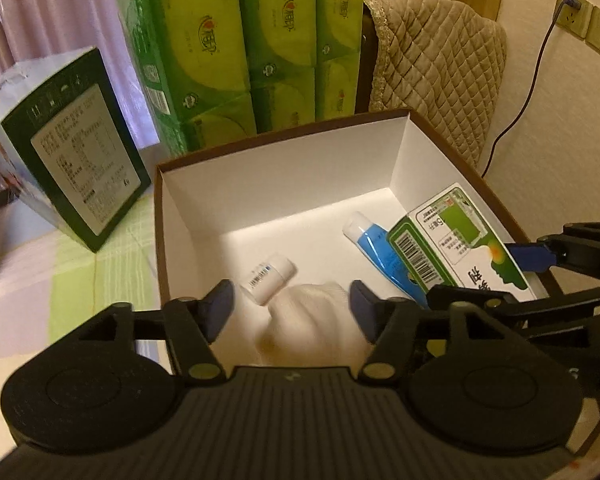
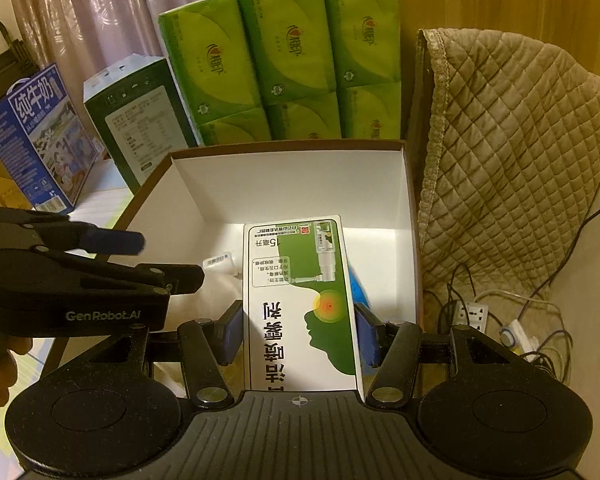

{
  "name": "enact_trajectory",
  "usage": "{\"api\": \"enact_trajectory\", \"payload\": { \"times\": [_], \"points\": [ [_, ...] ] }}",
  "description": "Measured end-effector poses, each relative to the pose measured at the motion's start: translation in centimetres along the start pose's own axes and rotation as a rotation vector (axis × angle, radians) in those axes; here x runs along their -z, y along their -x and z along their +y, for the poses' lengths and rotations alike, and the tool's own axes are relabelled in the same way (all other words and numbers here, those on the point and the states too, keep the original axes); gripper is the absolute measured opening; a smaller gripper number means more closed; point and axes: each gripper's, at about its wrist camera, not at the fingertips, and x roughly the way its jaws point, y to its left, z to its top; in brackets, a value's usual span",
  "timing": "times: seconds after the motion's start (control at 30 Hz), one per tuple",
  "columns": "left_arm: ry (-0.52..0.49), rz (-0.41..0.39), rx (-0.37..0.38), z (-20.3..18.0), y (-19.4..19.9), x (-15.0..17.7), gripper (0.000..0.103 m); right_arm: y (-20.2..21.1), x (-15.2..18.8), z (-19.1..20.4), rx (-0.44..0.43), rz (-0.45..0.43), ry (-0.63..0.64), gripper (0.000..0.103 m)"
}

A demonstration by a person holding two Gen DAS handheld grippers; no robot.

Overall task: Organize objects
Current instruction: 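Open both tools to drop the towel and medicine box inside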

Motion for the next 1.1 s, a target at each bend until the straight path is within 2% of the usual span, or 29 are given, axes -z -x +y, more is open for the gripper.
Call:
{"api": "enact_trajectory", "payload": {
  "times": [0.37, 0.63, 0.83, 1.1],
  "points": [
    [0.029, -0.011, -0.041, 1.4, 1.6, 0.4, 0.078, -1.0, -0.4, -0.1, -0.005, 0.004, 0.007, 0.053],
    [0.056, -0.004, -0.064, 1.9, 2.9, 1.2, 0.085, -1.4, -1.5, -0.4, -0.039, -0.071, 0.004, 0.056],
    [0.072, -0.005, -0.071, 2.0, 4.5, 2.0, 0.089, 0.0, -1.7, -0.5, -0.068, -0.095, -0.015, 0.064],
    [0.074, -0.021, -0.069, 1.1, 7.3, 3.1, 0.095, 3.2, 0.5, -0.2, -0.073, -0.094, -0.024, 0.068]
  ]
}}
